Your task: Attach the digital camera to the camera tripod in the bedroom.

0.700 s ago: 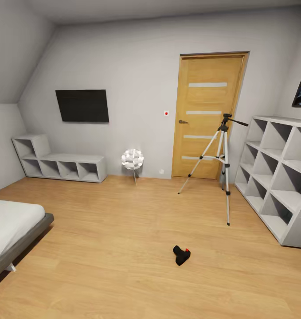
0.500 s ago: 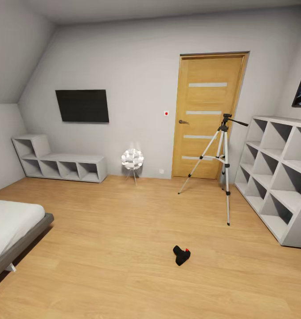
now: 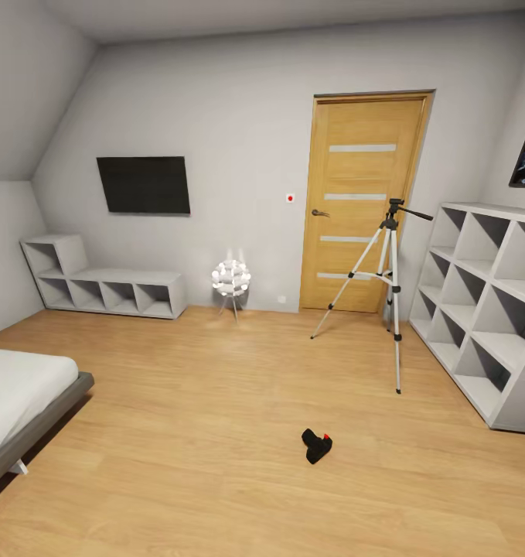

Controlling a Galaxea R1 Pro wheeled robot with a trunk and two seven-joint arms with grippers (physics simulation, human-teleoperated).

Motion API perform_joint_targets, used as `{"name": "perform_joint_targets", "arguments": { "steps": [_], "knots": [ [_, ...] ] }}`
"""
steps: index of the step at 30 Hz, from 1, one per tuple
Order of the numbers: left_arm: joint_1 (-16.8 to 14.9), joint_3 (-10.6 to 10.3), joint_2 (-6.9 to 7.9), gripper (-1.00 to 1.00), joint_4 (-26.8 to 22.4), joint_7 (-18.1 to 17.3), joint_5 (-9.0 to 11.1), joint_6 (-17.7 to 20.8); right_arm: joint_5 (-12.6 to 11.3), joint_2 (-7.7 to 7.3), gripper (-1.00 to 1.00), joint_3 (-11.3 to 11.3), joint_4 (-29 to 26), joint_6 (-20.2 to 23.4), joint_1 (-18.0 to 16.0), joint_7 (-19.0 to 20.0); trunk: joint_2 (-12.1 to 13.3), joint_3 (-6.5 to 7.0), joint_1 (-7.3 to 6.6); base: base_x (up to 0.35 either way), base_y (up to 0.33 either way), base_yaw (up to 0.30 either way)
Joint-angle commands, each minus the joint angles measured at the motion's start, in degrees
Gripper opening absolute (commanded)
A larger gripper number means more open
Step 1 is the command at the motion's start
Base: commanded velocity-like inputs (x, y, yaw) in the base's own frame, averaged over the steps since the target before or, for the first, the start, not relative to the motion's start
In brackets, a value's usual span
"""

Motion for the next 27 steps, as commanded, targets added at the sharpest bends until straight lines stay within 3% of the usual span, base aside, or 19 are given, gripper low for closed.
{"name": "perform_joint_targets", "arguments": {
  "steps": [1, 10, 21, 24, 25, 27],
  "knots": [
    [0.0, -0.01, 0.0, 1.0, -0.06, 0.02, -0.03, -0.01, 0.01, 0.0, 1.0, 0.01, 0.0, -0.06, -0.02, 0.0, -0.03, -0.05, 0.0, 0.0, 0.0, 0.0],
    [-0.66, -0.02, 0.11, 1.0, -0.17, -0.26, -0.02, 0.27, 0.01, -0.37, 1.0, 0.02, -0.07, 0.09, -0.68, -0.02, -0.03, -0.05, 0.0, 0.014, 0.0, -0.005],
    [-4.27, -0.19, 0.08, 1.0, -1.39, -1.24, 0.04, 3.81, -0.22, -3.91, 1.0, -0.23, -3.66, 1.04, -4.3, -0.03, -0.03, -0.05, 0.0, 0.259, 0.0, -0.048],
    [-5.25, -0.2, 0.04, 1.0, -1.71, -1.35, 0.08, 4.77, -0.24, -4.22, 1.0, -0.25, -4.64, 1.18, -5.29, -0.08, -0.03, -0.05, 0.0, 0.319, 0.0, -0.015],
    [-10.13, -0.2, 0.02, 1.0, -1.8, -1.38, 0.09, 5.14, -0.24, -4.27, 1.0, -0.26, -6.31, 1.22, -5.61, -0.09, -0.03, -0.05, 0.0, 0.325, 0.0, -0.009],
    [-10.7, -0.2, -0.02, 1.0, -1.98, -1.38, 0.07, 5.51, -0.27, -4.4, 1.0, -0.27, -7.26, 1.29, -5.75, -0.1, -0.03, -0.05, 0.0, 0.327, 0.0, -0.007]
  ]
}}
